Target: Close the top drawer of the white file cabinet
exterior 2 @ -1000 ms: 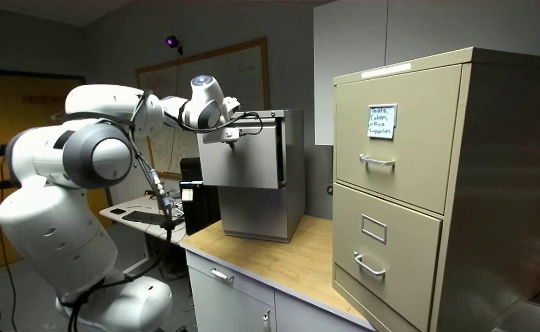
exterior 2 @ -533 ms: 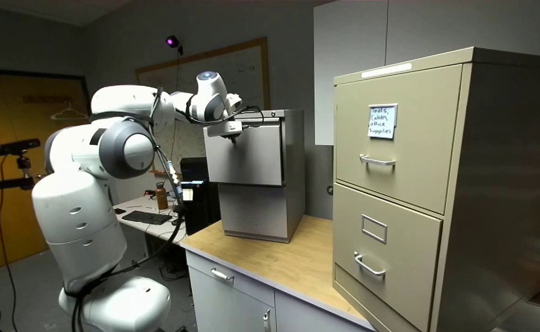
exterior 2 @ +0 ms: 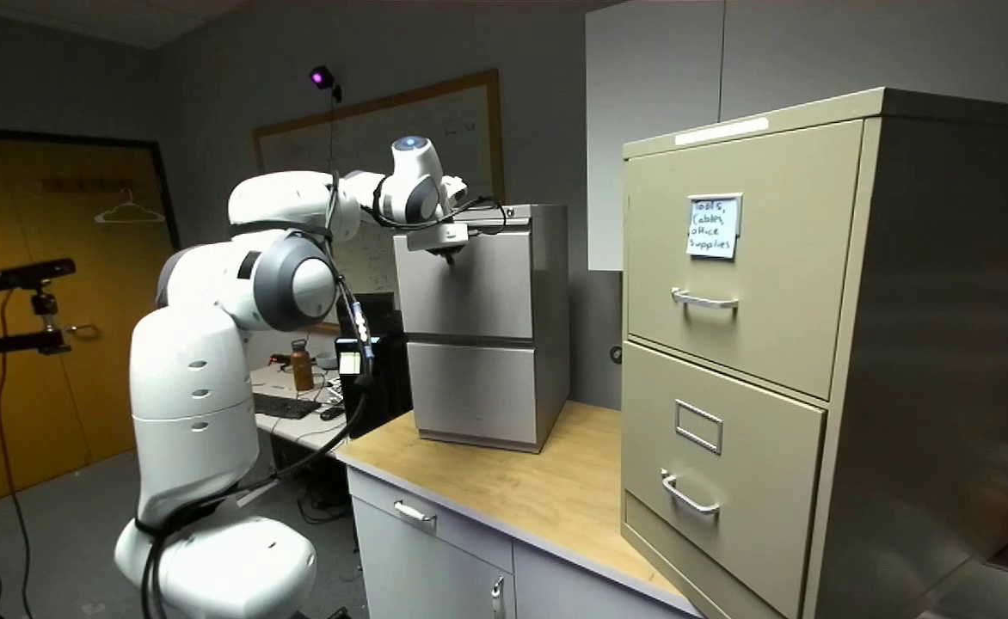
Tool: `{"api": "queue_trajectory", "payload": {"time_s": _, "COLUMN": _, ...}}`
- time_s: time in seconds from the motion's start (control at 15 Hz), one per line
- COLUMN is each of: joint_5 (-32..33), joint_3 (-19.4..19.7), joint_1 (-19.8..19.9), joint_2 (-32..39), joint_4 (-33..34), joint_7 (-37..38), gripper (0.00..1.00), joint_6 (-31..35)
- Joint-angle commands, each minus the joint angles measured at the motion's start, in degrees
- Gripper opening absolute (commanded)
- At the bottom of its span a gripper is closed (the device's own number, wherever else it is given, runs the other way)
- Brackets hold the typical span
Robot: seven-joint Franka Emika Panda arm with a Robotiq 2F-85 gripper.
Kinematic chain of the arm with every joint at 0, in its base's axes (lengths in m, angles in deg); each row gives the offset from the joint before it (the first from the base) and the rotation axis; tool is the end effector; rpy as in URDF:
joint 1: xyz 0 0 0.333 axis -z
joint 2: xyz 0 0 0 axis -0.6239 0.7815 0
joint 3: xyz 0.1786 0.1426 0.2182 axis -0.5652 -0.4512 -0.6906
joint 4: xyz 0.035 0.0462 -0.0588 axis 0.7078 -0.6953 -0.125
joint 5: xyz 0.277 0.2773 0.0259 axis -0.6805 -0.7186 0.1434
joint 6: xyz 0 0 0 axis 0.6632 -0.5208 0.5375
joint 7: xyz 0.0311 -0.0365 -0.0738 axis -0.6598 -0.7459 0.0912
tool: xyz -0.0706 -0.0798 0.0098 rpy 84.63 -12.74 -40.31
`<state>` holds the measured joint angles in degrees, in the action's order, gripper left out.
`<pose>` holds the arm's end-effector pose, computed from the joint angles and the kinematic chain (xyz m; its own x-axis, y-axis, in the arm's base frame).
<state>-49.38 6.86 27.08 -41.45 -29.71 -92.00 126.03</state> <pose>0.6047 0.1600 0.7246 0.5903 0.4326 0.6815 0.5137 -0.8526 0.0962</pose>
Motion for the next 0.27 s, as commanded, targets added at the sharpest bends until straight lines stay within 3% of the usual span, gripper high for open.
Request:
{"api": "queue_trajectory", "payload": {"time_s": 0.0, "joint_5": 2.78, "joint_3": -1.83, "joint_1": 1.87, "joint_2": 6.77, "joint_4": 9.62, "joint_7": 2.84, "gripper": 0.01, "joint_6": -2.79}}
{"api": "queue_trajectory", "payload": {"time_s": 0.13, "joint_5": 3.67, "joint_3": -2.09, "joint_1": 2.05, "joint_2": 7.82, "joint_4": 11.95, "joint_7": 3.63, "gripper": 0.01, "joint_6": -4.94}}
{"api": "queue_trajectory", "payload": {"time_s": 0.2, "joint_5": 3.73, "joint_3": -0.37, "joint_1": 0.51, "joint_2": 7.83, "joint_4": 12.27, "joint_7": 3.93, "gripper": 0.01, "joint_6": -5.57}}
